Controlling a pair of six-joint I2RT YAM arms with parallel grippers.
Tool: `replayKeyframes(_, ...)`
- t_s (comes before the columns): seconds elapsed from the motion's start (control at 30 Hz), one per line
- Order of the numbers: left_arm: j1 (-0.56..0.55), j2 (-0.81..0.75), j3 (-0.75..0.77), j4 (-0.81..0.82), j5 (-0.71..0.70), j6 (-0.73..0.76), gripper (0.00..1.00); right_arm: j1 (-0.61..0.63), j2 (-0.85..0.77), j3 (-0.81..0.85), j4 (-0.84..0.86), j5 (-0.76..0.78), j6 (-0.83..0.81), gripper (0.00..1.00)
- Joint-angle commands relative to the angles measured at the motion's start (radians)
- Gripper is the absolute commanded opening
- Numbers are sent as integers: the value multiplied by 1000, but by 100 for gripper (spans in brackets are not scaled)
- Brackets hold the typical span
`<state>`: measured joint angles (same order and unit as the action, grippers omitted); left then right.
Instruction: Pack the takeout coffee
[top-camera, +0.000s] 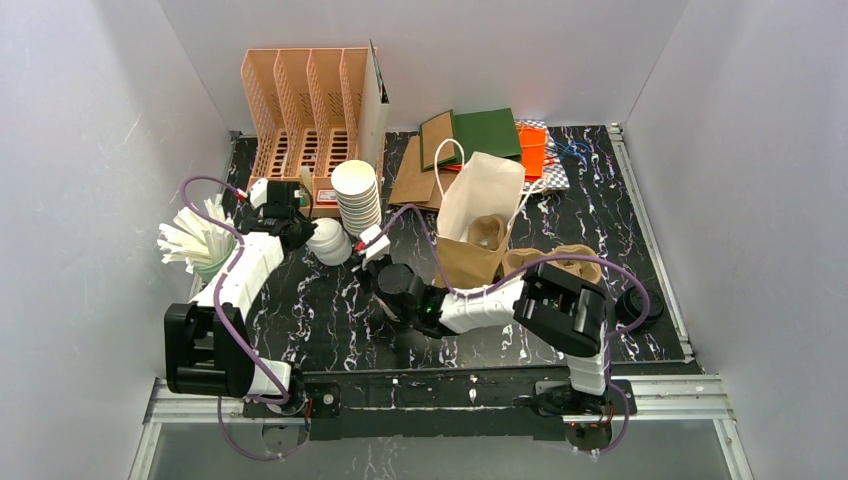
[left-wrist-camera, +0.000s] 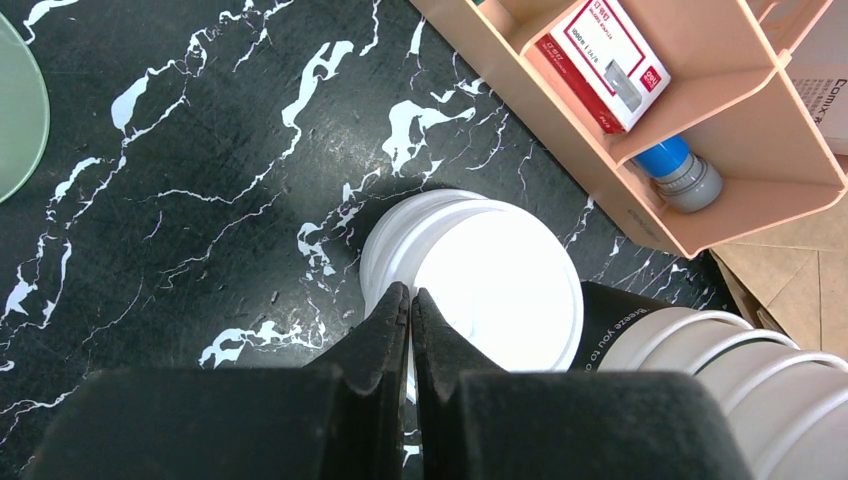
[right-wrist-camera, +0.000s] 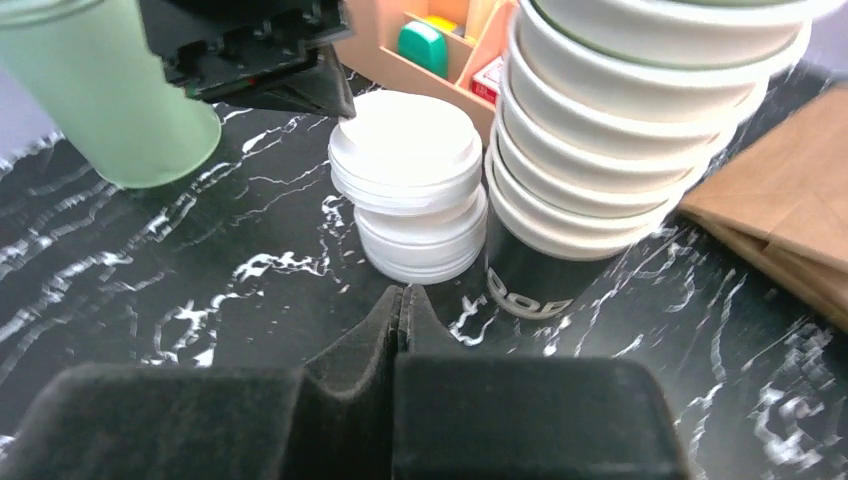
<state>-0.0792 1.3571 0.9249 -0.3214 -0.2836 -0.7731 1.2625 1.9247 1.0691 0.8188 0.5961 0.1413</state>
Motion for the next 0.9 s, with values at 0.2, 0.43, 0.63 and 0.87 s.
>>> replayKeyframes(0.2,15,18,79,-73,21,35,0,14,-35,-61,195,-304,-637,1)
replayKeyframes(0.43,19,31,102,-93,31,40,0,-7,67,-11,158,-482,-910,1)
replayKeyframes(0.63,19,40,111,-95,44,38,0,-31,95,-20,202,-590,-990,1)
replayKeyframes(0.87,19,-15,122,-105,58,62,0,-29,-2,20,79,-624,-954,1)
